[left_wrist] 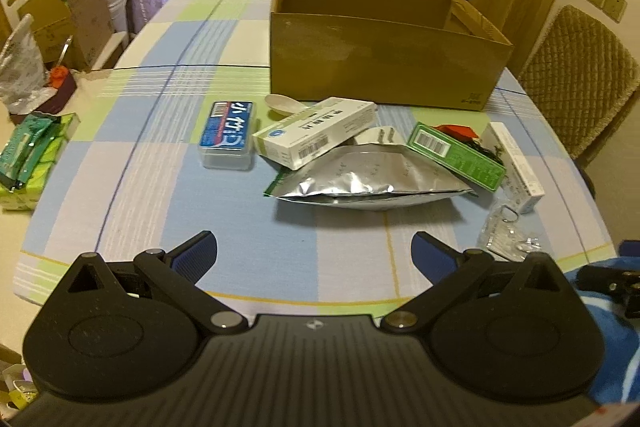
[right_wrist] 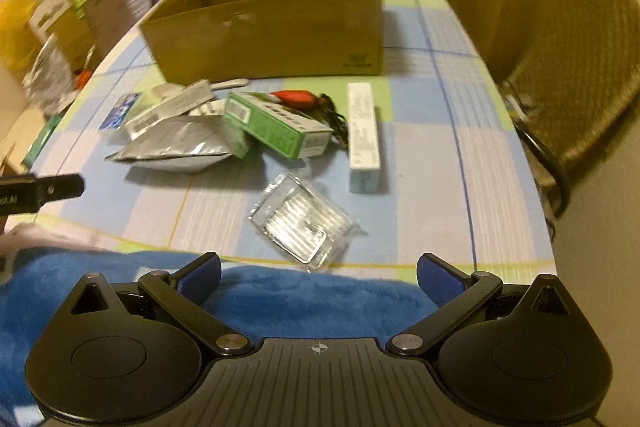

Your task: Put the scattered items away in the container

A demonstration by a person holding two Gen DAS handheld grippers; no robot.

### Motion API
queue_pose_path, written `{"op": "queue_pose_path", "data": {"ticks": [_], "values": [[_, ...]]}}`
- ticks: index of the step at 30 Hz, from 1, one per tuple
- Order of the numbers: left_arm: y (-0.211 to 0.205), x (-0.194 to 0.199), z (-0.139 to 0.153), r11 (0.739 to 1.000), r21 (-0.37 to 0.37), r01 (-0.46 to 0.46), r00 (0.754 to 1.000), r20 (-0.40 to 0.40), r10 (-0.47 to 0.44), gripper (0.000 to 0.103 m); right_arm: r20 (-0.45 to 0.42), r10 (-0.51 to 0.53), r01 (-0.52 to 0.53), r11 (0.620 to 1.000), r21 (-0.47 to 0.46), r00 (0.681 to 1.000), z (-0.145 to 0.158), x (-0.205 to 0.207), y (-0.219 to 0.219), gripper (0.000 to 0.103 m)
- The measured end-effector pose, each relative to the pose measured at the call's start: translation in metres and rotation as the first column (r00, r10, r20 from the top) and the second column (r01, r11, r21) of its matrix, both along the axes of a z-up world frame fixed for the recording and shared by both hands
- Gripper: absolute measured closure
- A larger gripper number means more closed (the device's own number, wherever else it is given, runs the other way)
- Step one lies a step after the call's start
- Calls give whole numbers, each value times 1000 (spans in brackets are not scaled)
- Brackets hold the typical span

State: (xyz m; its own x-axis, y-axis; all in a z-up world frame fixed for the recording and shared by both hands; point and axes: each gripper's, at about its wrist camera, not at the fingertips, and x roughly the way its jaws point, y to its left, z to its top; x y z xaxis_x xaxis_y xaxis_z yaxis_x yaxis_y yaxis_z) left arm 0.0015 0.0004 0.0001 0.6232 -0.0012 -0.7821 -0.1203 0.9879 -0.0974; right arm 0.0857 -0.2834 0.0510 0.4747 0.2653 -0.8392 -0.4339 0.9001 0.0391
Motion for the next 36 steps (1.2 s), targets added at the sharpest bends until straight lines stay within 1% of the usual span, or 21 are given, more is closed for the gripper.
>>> {"op": "queue_pose_path", "data": {"ticks": [4,6,9,13,18,22,27,30,33,34,35,36], "values": [[-4,3,3,999,2,51,999,-7,-51,1,50,53,-50,998,-45,997,8,14,1,2],[-6,6,5,996,23,83,996,-11,-83,1,63,61,-57,997,-55,996,11,25,-1,2],[-9,13,7,987,76,144,990,-15,-143,1,84,85,-79,994,-70,993,13,38,-5,2],[-6,26,7,966,117,232,973,-24,-231,1,94,114,-107,991,-77,989,13,55,-7,2],[1,46,-3,930,151,335,942,-48,-332,3,83,139,-132,987,-90,987,5,71,-2,2],[12,65,-15,918,152,367,930,-84,-358,5,69,147,-140,986,-94,987,-4,82,2,2],[25,91,-21,903,154,402,915,-98,-391,6,50,150,-145,985,-93,987,-14,98,7,2],[32,108,-23,900,151,409,912,-101,-398,6,35,148,-144,986,-89,988,-19,109,9,2],[37,125,-26,900,131,417,908,-109,-405,9,18,141,-139,986,-87,990,-25,120,13,2],[39,130,-27,899,123,421,906,-113,-409,11,16,137,-135,987,-85,991,-27,124,14,4],[40,135,-28,899,117,423,904,-116,-410,12,13,131,-130,988,-83,991,-29,128,15,10],[41,140,-30,899,111,424,904,-119,-412,12,7,124,-123,989,-82,992,-31,133,16,13]]}}
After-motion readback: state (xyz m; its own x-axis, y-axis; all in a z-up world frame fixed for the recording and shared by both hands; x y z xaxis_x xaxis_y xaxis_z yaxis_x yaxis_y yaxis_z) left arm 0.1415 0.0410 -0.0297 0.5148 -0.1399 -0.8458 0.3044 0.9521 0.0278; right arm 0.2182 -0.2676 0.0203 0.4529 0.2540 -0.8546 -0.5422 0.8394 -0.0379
